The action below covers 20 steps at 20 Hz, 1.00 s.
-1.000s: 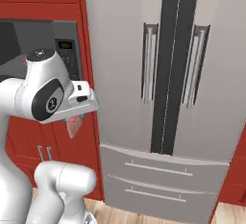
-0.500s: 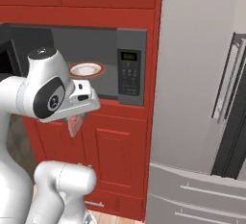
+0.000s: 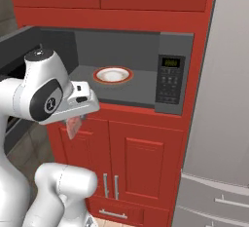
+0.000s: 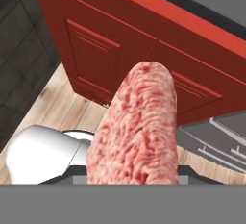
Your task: Pick the steak from the counter and place it in the microwave.
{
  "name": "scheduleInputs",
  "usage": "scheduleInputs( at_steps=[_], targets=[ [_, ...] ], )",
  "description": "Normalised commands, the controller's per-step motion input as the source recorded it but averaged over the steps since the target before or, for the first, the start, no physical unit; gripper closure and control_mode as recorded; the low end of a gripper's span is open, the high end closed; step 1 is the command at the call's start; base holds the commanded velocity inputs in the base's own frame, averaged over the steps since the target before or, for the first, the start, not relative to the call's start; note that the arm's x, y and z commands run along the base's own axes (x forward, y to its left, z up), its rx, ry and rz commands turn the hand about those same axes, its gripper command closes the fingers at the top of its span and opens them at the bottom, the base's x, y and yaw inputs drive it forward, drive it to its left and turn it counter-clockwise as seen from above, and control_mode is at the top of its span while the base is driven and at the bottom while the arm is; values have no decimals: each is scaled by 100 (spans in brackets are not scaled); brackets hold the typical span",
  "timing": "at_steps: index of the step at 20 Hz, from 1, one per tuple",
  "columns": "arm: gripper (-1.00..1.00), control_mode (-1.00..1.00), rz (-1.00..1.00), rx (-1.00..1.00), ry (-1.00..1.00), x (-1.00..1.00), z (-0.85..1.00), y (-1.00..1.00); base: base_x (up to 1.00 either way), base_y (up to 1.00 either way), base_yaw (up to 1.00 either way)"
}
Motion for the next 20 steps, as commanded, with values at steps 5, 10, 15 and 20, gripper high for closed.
scheduleInputs(
  at_steps=[5, 10, 15, 20],
  targets=[
    [100, 100, 0, 0, 0, 0, 0, 0, 34, 0, 0],
    [100, 100, 0, 0, 0, 0, 0, 0, 36, 0, 0],
    [100, 100, 0, 0, 0, 0, 0, 0, 21, 0, 0],
    [100, -100, 0, 0, -14, 8, 1, 0, 0, 0, 0]
  ],
)
